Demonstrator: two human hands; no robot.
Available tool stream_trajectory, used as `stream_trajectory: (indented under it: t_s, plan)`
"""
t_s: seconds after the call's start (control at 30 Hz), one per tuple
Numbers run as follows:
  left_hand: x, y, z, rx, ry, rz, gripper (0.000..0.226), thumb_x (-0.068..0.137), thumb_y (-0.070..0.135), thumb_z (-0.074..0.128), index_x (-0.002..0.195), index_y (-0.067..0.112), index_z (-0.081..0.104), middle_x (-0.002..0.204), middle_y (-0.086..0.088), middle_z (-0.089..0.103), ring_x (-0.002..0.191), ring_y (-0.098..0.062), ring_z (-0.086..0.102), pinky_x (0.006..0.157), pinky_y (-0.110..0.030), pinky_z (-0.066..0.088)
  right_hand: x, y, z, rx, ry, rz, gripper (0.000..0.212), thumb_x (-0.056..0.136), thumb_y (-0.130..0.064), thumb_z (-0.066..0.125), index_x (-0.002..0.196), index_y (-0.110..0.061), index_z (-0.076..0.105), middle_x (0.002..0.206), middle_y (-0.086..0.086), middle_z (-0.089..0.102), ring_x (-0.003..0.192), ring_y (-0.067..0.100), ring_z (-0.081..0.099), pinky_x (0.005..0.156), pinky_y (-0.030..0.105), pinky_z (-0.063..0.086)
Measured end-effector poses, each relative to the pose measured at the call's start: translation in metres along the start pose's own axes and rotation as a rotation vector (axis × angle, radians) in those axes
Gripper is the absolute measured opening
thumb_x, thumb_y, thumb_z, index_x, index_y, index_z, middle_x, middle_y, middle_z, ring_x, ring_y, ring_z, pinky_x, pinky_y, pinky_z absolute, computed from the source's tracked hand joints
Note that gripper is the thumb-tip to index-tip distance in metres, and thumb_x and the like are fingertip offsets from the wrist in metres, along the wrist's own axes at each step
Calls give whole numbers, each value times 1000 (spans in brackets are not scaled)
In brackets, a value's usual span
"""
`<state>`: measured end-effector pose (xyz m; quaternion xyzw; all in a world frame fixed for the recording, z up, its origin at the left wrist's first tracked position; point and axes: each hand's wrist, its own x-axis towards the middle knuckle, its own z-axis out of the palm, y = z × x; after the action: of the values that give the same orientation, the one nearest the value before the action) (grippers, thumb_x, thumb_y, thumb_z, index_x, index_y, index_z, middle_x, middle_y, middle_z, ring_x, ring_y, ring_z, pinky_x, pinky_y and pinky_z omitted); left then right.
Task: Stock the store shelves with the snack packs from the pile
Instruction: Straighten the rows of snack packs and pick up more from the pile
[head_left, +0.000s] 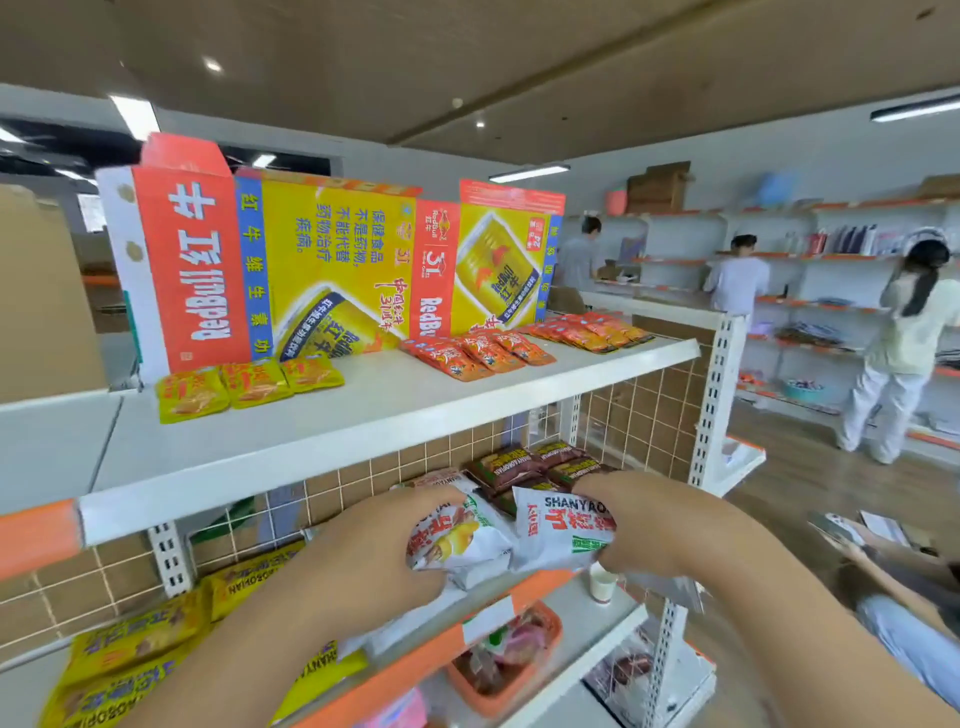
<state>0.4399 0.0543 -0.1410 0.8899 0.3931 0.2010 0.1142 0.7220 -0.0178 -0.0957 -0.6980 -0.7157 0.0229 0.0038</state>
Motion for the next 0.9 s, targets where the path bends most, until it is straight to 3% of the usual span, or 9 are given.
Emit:
stream_trajectory:
  t_s: [0.1, 0.27, 0.5, 0.67, 0.9]
  plan:
    - [9, -21, 20, -26, -30, -65, 71, 79, 44, 73, 140, 56, 39, 132, 27, 53, 116, 1, 52, 98, -23, 46, 23, 5, 21, 28, -24, 7, 31, 76, -30, 69, 101, -34, 51, 93, -10, 59, 84, 9, 56, 61, 29, 40]
    - [25, -71, 54, -38, -62, -134, 75, 82, 45, 71, 147, 55, 33, 145, 26, 45, 126, 1, 47, 97, -17, 40, 75, 5, 60, 58, -70, -4, 40, 77, -27, 72, 110, -35, 52, 102, -11, 60, 90, 11, 56, 65, 26, 42]
    - [49, -129, 101, -33, -124, -257, 78, 81, 45, 67, 147, 57, 29, 151, 20, 42, 136, -7, 43, 105, -25, 43, 151, 0, 107, 44, -103, -21, 46, 78, -33, 71, 121, -30, 54, 114, -6, 62, 102, 17, 60, 81, 37, 54]
    - [69, -143, 115, -2, -135, -328, 75, 83, 39, 67, 148, 52, 32, 143, 15, 49, 129, -12, 49, 100, -31, 47, 196, 13, 137, 54, -119, -76, 60, 76, -33, 71, 132, -28, 50, 121, 0, 64, 106, 23, 62, 86, 43, 56]
    - [92, -156, 141, 121, -112, -452, 74, 84, 30, 65, 147, 52, 33, 114, 13, 50, 108, -16, 53, 85, -34, 47, 263, 41, 172, 110, -124, -239, 70, 85, -32, 72, 147, -31, 39, 132, -6, 56, 115, 17, 58, 91, 35, 53]
